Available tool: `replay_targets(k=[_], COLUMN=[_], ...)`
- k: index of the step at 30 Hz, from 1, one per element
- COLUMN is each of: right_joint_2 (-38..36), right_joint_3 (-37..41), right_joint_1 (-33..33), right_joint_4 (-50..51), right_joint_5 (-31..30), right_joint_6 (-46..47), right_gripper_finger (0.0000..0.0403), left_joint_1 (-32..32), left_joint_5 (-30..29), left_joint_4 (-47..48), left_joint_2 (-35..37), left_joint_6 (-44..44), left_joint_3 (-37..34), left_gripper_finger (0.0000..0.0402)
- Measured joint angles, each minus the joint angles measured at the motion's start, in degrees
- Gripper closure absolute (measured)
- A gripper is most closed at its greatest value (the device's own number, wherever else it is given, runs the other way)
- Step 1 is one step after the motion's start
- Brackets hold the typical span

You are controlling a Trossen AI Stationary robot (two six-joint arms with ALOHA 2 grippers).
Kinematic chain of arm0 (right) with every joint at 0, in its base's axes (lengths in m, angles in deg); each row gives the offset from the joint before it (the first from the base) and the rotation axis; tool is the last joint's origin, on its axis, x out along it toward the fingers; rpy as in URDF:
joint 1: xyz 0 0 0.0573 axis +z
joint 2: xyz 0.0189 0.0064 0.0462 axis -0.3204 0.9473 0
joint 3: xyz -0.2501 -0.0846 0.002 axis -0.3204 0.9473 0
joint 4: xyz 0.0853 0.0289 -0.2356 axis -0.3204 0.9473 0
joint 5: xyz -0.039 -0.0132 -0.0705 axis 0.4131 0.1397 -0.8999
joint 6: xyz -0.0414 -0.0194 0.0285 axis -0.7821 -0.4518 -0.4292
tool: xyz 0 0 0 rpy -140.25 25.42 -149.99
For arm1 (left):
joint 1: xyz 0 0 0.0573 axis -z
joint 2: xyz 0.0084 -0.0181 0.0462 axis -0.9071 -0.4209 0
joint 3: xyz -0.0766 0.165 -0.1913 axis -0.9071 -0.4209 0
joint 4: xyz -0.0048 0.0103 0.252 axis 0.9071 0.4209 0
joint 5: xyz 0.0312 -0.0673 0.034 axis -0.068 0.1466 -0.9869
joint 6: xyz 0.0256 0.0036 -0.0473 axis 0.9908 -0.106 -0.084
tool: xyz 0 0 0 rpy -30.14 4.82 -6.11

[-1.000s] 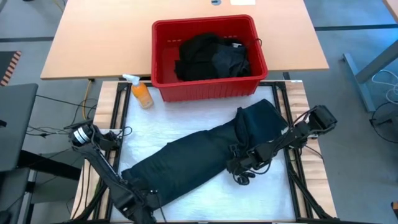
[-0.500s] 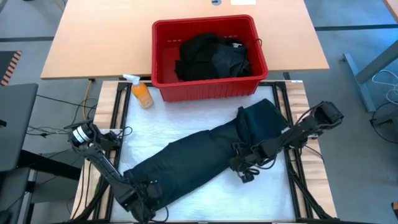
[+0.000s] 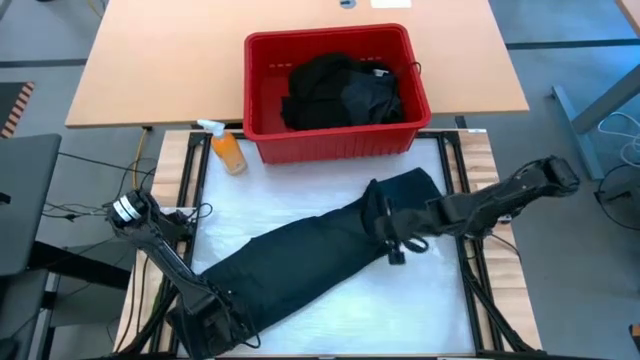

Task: Fold Laundry from Bin
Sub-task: Fold the dark blue pants

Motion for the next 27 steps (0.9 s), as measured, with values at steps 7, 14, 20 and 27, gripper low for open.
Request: replay_targets(k=[7,14,20,27], right_joint_2=[10.86,9.32,-3.71,-9.83], right_joint_3=[0.00,0.00,-0.09,0.30], right_joint_1=[-2.10,-2.88,-4.72,-10.49], right_joint_4=[-9.41,-5.21,8.83,27.45], right_joint_5=[6.44,3.54,-9.67,-21.03], right_joint_6=[-3.92,-3.72,4.98,26.66], right_gripper_finger=[0.0334,0.0355,0.0385,0.0370], left_joint_1=[-0.51,-6.17,-17.59,-21.82], left_joint_5=[-16.45,-47.18,-39.69,-24.11], left_joint_4=[6.02,1.99,-12.79,-8.71], left_joint_2=[9.47,11.83,4.86,-3.94], left_joint_6=[-2.29,12.10,31.15,36.50], left_joint_3=[3.36,3.14,0.52,0.48], left_gripper_finger=[0.0331,0.0331,0.0331,0.0331])
